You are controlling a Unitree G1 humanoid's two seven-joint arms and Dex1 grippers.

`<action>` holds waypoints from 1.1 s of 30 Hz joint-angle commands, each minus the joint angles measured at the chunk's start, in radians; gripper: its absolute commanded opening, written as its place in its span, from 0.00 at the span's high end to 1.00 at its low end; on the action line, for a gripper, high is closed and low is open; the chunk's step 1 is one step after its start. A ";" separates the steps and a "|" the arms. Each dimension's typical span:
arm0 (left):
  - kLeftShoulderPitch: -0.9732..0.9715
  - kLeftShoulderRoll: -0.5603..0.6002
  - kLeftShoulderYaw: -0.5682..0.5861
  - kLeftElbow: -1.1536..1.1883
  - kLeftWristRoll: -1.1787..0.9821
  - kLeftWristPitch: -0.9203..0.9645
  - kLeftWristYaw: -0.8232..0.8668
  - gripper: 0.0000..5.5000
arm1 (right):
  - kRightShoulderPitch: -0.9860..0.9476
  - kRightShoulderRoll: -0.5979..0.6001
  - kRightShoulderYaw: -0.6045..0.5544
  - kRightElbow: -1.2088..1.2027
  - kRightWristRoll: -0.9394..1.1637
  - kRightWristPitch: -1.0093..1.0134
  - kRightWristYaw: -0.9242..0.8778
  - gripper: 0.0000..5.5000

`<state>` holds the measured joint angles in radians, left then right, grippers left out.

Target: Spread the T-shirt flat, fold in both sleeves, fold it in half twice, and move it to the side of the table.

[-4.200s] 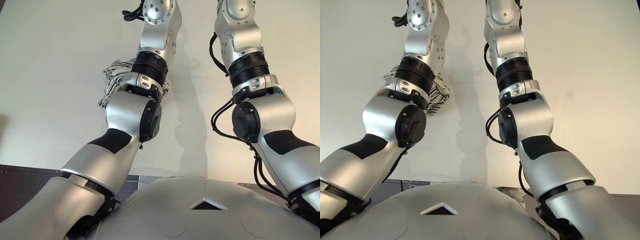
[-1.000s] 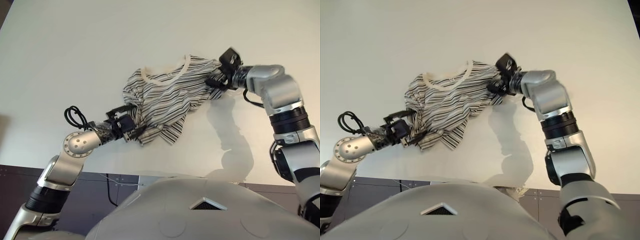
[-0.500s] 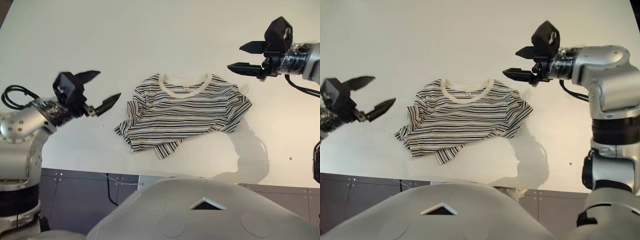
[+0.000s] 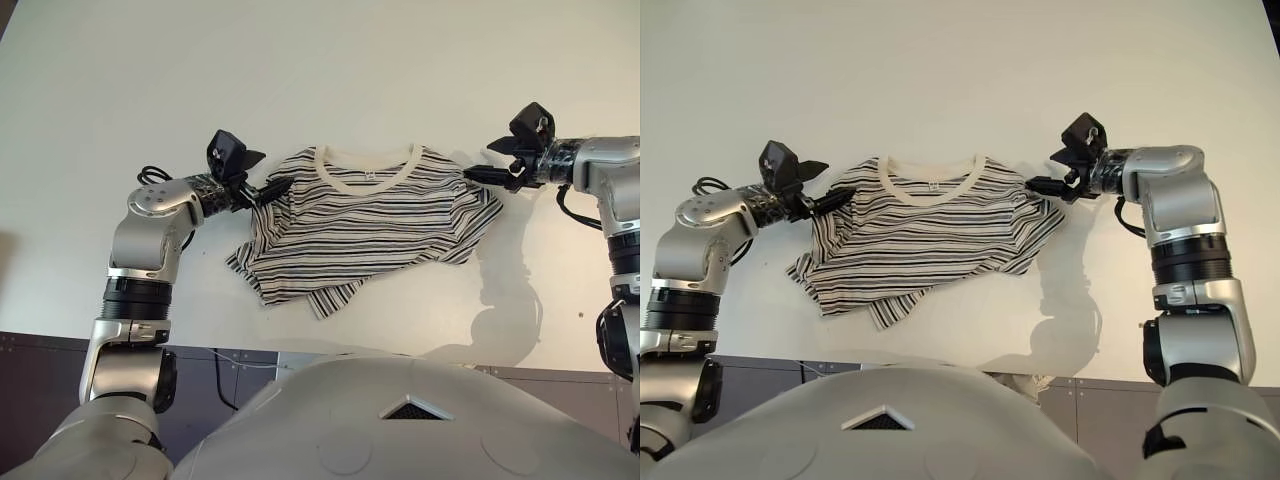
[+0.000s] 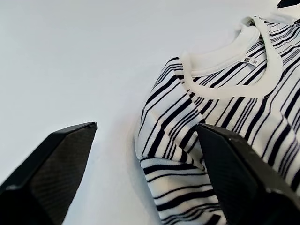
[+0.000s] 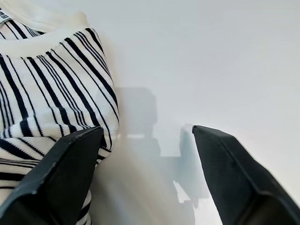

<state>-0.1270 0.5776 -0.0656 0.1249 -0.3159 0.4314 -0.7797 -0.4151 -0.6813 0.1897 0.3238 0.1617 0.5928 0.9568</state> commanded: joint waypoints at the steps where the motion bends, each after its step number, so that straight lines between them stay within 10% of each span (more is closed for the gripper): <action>1: 0.039 0.030 0.000 -0.027 -0.006 0.028 -0.049 0.29 | 0.043 -0.017 -0.016 -0.073 0.033 0.059 0.042 0.35; 11: -0.049 -0.050 0.026 0.117 -0.036 0.060 -0.050 0.50 | 0.037 0.066 -0.019 -0.036 0.046 0.135 -0.016 0.35; 27: -0.027 -0.040 -0.006 0.106 0.012 0.051 -0.096 0.97 | 0.118 0.075 -0.012 -0.143 0.039 0.106 -0.066 0.87; 33: -0.067 -0.059 0.026 0.133 0.004 0.032 -0.068 0.98 | 0.117 0.134 -0.077 -0.132 0.074 0.068 -0.120 0.98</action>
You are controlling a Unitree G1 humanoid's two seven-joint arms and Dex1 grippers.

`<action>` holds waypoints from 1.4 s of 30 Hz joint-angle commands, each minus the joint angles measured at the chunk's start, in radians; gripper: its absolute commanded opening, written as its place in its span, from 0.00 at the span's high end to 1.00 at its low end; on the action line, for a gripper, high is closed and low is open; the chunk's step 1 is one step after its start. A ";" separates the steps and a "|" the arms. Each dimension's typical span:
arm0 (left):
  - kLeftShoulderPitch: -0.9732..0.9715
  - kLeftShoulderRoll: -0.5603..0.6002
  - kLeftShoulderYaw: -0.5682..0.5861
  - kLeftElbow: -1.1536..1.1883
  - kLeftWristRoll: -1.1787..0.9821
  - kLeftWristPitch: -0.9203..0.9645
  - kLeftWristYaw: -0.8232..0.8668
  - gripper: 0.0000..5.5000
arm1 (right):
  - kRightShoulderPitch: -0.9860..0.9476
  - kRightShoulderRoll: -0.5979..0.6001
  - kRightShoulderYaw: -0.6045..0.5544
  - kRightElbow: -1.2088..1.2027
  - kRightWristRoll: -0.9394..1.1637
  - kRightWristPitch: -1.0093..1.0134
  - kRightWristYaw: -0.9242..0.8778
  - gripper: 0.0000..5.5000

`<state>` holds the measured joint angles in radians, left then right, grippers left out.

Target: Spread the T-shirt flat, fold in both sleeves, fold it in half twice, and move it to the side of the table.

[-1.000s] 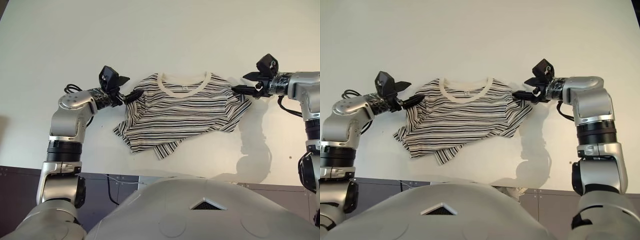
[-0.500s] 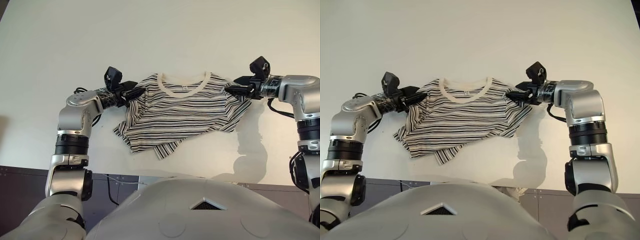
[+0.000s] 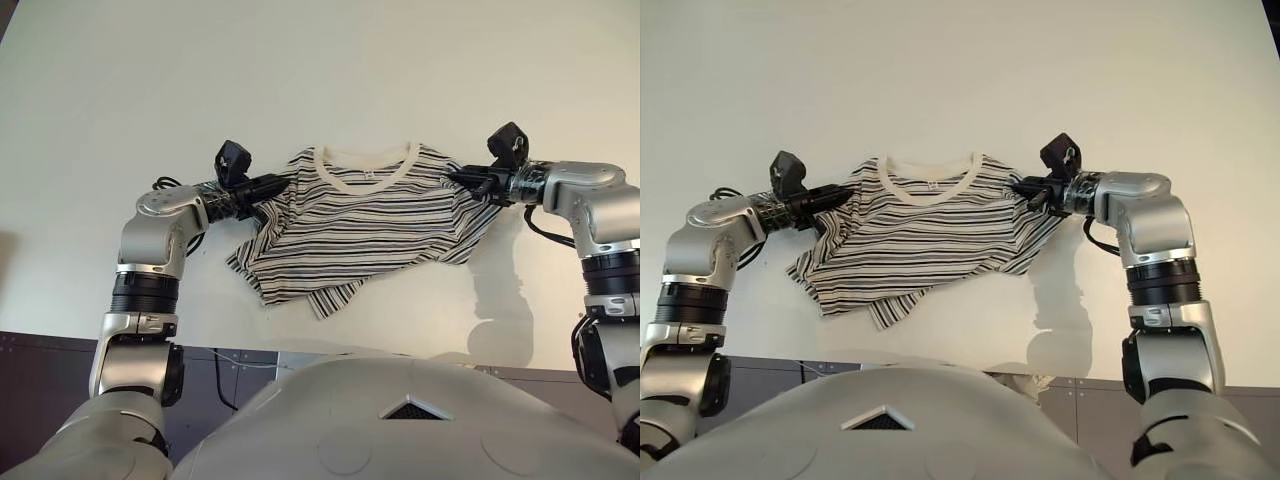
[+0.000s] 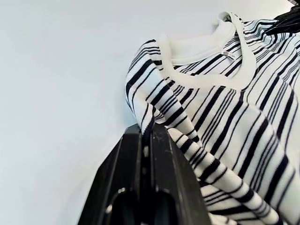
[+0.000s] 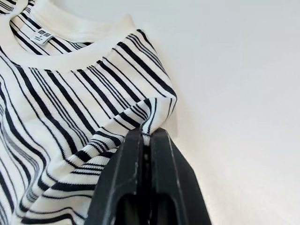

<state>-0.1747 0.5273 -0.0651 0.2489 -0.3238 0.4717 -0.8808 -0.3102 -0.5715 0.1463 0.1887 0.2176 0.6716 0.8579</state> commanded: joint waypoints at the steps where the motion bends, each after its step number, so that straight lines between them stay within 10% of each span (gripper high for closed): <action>1: -0.017 -0.017 0.048 -0.006 0.001 -0.030 0.048 0.98 | 0.013 0.039 -0.068 -0.010 0.051 -0.008 -0.019 0.98; 11: 0.011 -0.021 0.211 -0.383 -0.203 0.013 0.063 0.98 | -0.042 0.057 -0.397 -0.166 0.481 0.141 0.080 0.98; 22: 0.098 0.159 0.619 -1.071 -0.925 0.188 0.361 0.98 | 0.010 -0.095 -0.864 -0.589 1.215 0.254 -0.135 0.98; 42: -0.025 0.434 0.792 -1.135 -1.533 -0.041 0.762 0.98 | 0.010 -0.308 -1.142 -0.619 1.493 0.005 -0.319 0.98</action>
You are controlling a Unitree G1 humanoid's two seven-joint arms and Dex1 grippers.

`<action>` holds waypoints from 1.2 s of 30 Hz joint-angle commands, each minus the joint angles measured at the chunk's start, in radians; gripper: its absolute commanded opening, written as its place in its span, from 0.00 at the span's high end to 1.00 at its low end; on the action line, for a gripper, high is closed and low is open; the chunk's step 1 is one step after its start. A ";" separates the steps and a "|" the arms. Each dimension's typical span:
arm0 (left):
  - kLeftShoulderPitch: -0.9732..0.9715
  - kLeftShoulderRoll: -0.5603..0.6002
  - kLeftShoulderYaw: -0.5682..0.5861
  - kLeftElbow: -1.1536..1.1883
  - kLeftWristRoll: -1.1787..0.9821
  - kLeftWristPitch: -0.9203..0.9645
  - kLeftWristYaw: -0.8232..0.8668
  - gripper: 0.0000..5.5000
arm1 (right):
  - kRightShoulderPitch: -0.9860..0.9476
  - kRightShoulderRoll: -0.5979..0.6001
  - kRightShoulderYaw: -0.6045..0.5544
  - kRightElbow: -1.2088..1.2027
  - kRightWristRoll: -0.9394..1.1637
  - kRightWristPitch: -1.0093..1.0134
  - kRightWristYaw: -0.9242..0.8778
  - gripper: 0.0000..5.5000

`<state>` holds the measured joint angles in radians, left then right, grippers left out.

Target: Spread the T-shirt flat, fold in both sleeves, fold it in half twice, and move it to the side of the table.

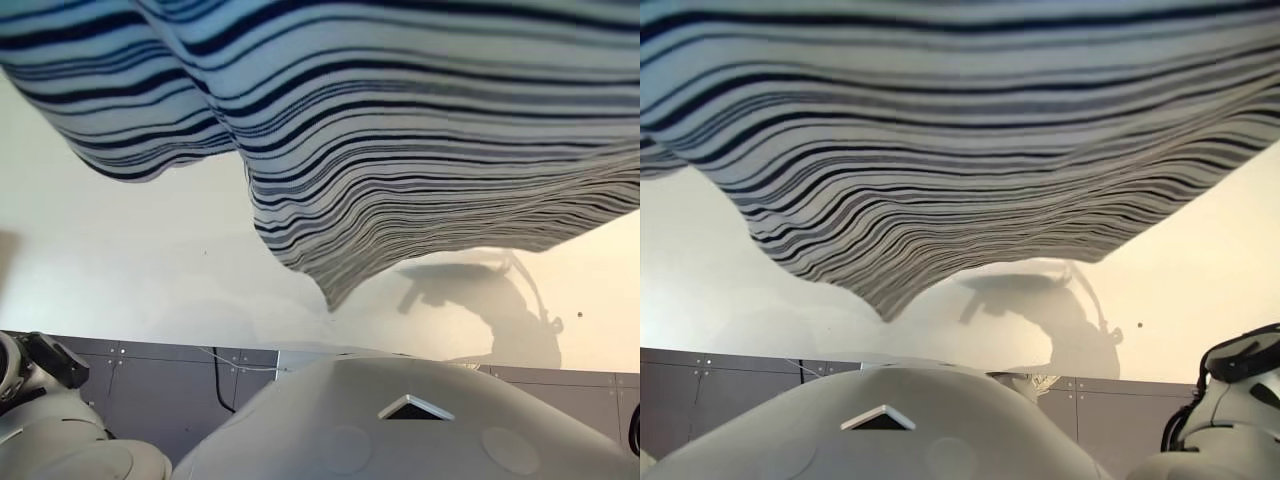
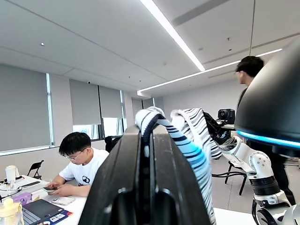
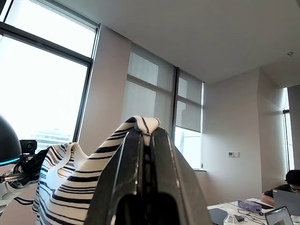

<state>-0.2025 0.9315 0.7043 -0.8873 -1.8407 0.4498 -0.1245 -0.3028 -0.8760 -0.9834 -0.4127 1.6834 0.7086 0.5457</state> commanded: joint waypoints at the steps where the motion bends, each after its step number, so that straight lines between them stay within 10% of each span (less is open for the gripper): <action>1: 0.015 0.029 0.028 0.004 -0.009 -0.017 -0.004 0.98 | 0.016 0.000 -0.003 -0.022 0.027 -0.033 -0.002 0.98; 10: 0.152 -0.082 -0.323 0.244 0.560 0.032 -0.252 0.98 | 0.178 0.194 0.429 0.081 -0.476 -0.118 0.073 0.98; 20: -0.271 -0.411 -0.940 1.462 1.508 -0.306 -0.381 0.98 | -0.216 0.475 1.166 0.961 -1.459 -0.452 -0.190 0.98; 29: -0.421 -0.503 -0.872 1.890 1.733 -0.611 -0.205 0.70 | -0.361 0.584 1.093 1.246 -1.604 -0.679 -0.361 0.68; 32: -0.325 -0.443 -0.833 1.755 1.837 -0.652 -0.004 0.65 | -0.299 0.534 1.044 1.104 -1.582 -0.681 -0.320 0.58; 36: 0.300 -0.312 -0.854 0.721 1.648 -0.433 -0.170 0.65 | 0.166 0.140 1.089 0.342 -1.392 -0.525 0.229 0.57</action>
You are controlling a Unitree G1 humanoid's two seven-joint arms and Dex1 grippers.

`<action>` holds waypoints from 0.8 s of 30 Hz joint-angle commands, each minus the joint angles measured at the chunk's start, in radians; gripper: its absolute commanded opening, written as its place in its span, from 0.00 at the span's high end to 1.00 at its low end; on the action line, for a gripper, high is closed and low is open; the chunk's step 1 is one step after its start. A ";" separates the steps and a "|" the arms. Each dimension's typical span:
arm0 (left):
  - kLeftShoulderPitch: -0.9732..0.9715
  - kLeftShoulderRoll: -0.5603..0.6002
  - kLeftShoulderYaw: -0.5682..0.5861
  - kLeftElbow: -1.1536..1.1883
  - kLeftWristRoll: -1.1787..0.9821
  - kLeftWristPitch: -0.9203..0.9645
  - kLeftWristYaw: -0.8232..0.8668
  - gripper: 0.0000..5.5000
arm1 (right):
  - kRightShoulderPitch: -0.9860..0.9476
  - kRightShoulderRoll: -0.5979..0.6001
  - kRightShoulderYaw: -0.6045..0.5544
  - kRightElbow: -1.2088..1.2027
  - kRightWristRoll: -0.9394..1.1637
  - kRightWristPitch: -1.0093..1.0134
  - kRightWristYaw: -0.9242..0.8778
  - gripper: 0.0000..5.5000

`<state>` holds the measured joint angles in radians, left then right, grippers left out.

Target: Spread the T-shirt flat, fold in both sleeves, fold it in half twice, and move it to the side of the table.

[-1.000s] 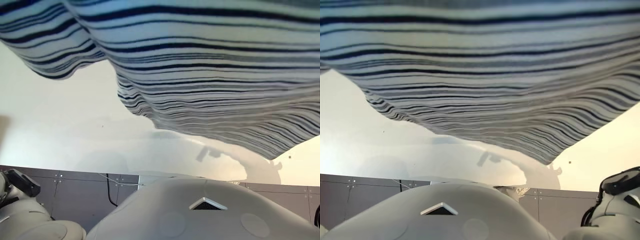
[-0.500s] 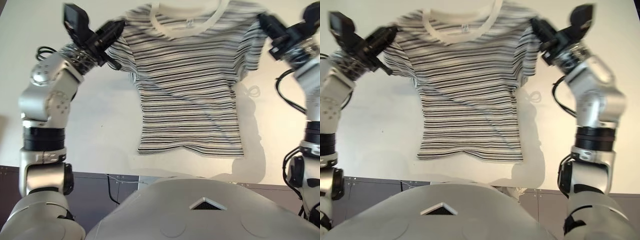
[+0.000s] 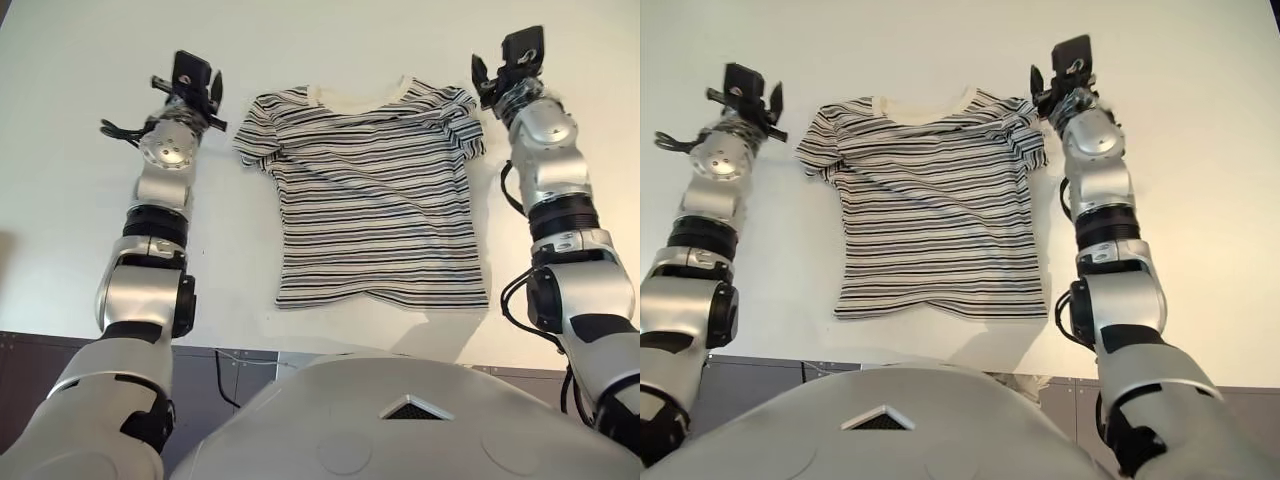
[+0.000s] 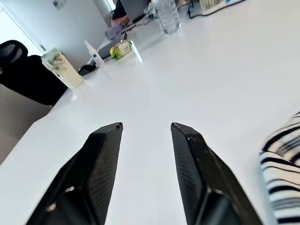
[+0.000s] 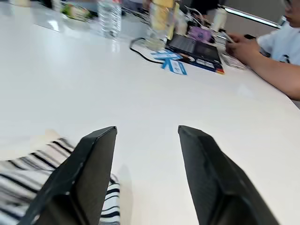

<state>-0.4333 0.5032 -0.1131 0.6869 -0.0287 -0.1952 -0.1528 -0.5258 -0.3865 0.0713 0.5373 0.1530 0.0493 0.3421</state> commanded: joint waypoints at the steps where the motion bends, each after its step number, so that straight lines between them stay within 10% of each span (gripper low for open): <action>1: 0.645 0.166 -0.079 -1.030 -0.188 0.260 -0.174 0.65 | 0.465 -0.426 0.042 -0.682 0.112 0.126 0.483 0.57; 8: 1.020 0.426 -0.280 -1.158 0.171 0.312 -0.389 0.65 | 0.806 -0.574 0.160 -0.745 -0.271 -0.073 0.465 0.57; 15: 1.190 0.511 -0.208 -1.205 0.241 0.313 -0.383 0.65 | 1.100 -0.676 -0.004 -0.916 -0.200 -0.058 0.505 0.57; 24: 1.165 0.489 0.027 -1.285 0.099 0.251 -0.416 0.65 | 0.847 -0.554 -0.221 -0.960 0.188 0.235 0.499 0.57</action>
<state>0.7247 0.9999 -0.1294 -0.5643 0.1191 -0.0002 -0.5344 0.4153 -0.9700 -0.1452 -0.4568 0.3156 0.2386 0.8558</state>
